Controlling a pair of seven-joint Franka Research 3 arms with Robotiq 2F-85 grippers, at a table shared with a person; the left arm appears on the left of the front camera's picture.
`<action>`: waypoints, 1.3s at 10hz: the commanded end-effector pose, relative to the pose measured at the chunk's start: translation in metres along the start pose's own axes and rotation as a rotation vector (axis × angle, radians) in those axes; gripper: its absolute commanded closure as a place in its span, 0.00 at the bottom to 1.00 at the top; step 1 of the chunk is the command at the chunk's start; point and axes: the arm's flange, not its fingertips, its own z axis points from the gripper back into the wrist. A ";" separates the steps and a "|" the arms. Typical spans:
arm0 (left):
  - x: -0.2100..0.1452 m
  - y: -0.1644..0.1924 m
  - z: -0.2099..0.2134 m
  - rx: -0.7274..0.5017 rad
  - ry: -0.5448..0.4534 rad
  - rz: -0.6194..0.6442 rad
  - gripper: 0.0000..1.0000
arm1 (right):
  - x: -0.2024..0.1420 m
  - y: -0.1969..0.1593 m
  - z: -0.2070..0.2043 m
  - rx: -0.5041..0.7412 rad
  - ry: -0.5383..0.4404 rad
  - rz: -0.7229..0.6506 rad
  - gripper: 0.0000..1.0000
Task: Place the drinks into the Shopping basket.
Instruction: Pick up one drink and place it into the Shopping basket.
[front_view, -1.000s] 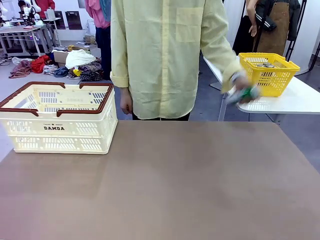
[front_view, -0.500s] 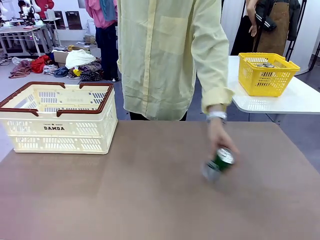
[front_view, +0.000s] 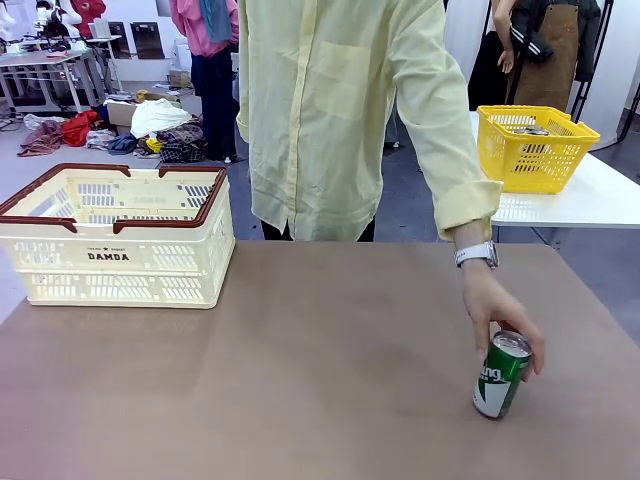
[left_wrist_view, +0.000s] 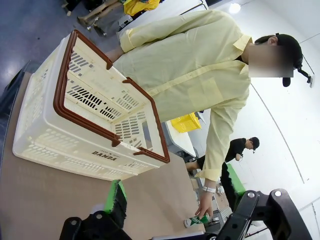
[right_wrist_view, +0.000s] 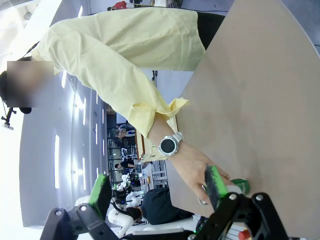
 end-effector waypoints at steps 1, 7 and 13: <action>0.003 0.000 0.000 -0.015 -0.006 -0.018 0.00 | 0.001 0.004 0.000 0.026 -0.011 0.006 0.00; 0.003 0.000 0.000 -0.015 -0.006 -0.018 0.00 | 0.001 0.004 0.000 0.026 -0.011 0.006 0.00; 0.003 0.000 0.000 -0.015 -0.006 -0.018 0.00 | 0.006 0.003 -0.015 -0.071 0.068 0.017 0.00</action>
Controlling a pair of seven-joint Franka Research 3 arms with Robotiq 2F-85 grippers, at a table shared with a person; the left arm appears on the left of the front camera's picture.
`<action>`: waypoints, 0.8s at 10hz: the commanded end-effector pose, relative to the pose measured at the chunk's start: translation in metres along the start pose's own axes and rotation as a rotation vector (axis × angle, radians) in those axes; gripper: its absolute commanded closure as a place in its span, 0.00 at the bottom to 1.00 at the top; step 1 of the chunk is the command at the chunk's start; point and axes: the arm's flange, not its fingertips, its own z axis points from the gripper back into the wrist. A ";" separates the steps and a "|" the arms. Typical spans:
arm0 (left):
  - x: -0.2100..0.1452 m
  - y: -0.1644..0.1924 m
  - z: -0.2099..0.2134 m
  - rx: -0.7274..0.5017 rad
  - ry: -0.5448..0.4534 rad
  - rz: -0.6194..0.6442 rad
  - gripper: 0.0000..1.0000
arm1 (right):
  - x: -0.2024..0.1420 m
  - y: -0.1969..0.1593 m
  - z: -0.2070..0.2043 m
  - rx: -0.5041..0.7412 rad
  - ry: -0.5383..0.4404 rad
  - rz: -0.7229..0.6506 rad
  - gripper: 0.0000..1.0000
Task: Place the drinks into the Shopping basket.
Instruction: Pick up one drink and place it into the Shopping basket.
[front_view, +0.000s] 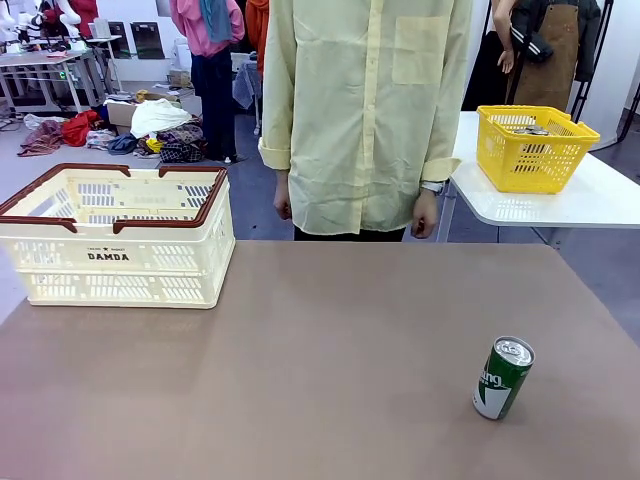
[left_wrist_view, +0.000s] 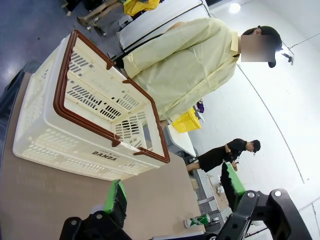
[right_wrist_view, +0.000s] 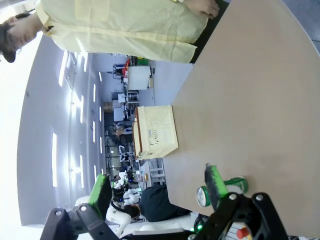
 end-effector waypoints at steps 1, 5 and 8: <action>0.003 0.000 0.000 -0.016 -0.006 -0.017 0.00 | 0.012 0.021 -0.034 -0.105 0.111 0.070 0.00; 0.003 0.000 0.000 -0.016 -0.006 -0.017 0.00 | 0.000 0.092 -0.150 -0.412 0.327 0.287 0.00; 0.003 0.000 0.000 -0.016 -0.006 -0.017 0.00 | -0.036 0.111 -0.225 -0.721 0.386 0.529 0.00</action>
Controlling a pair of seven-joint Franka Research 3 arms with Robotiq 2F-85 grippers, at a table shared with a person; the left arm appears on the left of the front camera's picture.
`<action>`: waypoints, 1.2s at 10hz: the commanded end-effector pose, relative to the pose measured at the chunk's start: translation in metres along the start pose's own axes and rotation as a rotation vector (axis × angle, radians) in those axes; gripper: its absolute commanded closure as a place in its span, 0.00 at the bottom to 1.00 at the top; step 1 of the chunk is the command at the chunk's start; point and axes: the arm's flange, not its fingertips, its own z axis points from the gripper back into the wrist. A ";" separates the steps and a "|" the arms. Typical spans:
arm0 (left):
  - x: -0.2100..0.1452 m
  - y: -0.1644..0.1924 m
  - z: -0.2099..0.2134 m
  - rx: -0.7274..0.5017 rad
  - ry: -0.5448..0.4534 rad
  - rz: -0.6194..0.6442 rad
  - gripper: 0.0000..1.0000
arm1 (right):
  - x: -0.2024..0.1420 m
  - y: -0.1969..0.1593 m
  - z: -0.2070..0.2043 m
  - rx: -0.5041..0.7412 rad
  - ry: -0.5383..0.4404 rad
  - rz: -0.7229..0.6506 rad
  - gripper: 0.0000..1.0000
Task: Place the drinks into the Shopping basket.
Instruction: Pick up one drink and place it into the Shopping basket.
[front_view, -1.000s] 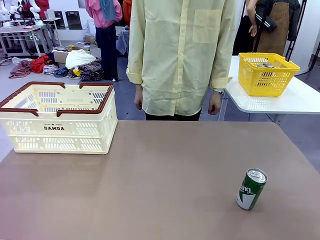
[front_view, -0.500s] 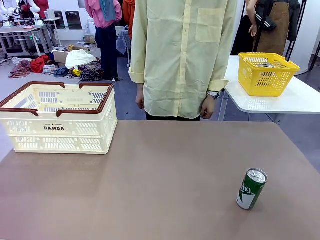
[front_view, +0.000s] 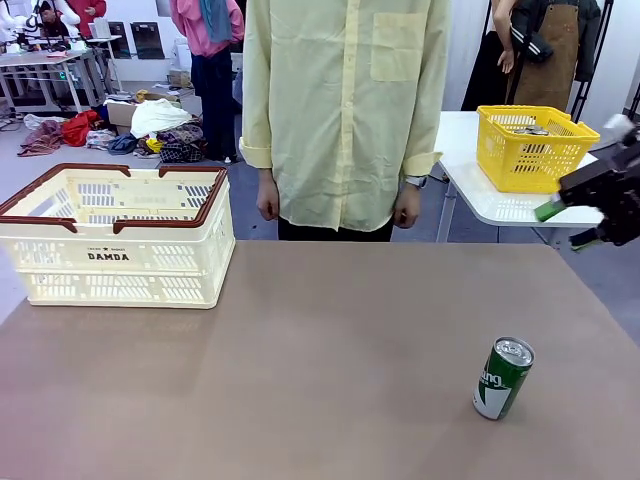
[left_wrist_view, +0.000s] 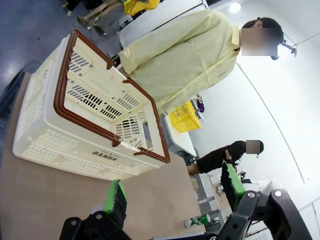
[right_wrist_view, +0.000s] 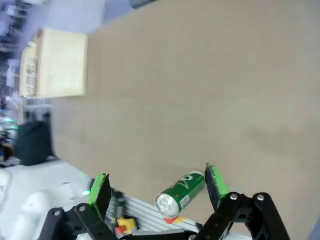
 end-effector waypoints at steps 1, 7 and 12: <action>0.002 0.000 0.000 -0.017 -0.008 -0.017 0.00 | 0.000 0.012 -0.012 -0.206 -0.043 0.101 0.00; 0.002 0.000 0.000 -0.017 -0.008 -0.017 0.00 | 0.012 0.031 -0.030 -0.183 0.209 -0.018 0.00; 0.002 0.000 0.000 -0.017 -0.008 -0.017 0.00 | -0.094 0.085 -0.084 -0.626 0.419 -0.082 0.00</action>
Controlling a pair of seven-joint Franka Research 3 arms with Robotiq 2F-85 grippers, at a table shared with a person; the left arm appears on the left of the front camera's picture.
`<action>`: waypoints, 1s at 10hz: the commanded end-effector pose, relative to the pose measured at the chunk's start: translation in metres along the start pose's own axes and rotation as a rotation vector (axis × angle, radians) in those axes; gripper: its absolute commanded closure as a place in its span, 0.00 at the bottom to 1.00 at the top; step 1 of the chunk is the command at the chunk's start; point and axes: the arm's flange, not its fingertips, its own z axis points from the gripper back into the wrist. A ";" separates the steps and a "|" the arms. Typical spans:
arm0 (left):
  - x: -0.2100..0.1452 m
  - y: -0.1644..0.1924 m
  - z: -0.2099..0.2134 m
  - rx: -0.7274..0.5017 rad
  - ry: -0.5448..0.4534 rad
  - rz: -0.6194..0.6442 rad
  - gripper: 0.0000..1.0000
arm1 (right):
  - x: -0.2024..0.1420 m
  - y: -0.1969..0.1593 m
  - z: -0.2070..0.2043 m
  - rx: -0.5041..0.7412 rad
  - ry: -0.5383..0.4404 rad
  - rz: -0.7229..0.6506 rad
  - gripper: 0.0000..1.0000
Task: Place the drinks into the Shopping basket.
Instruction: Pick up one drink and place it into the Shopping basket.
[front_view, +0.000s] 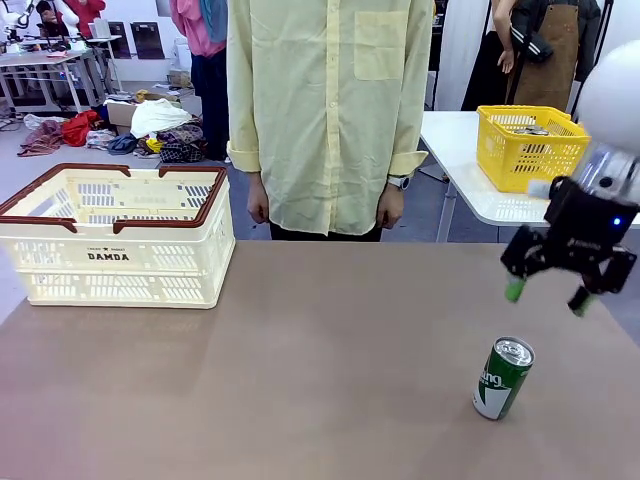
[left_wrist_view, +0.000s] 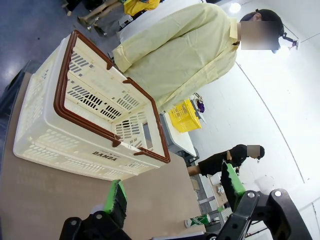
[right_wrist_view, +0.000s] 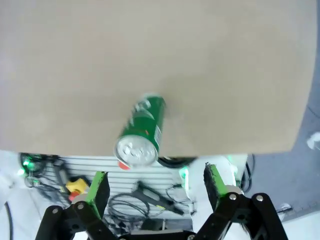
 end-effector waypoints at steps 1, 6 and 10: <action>0.002 0.001 0.000 -0.017 -0.008 -0.016 0.00 | -0.051 0.029 -0.016 -0.164 0.012 0.048 0.00; 0.002 0.001 0.000 -0.017 -0.008 -0.016 0.00 | -0.063 0.042 -0.022 -0.149 0.000 0.108 0.00; 0.002 0.001 0.000 -0.017 -0.008 -0.016 0.00 | -0.024 0.042 -0.059 -0.116 -0.001 0.097 0.00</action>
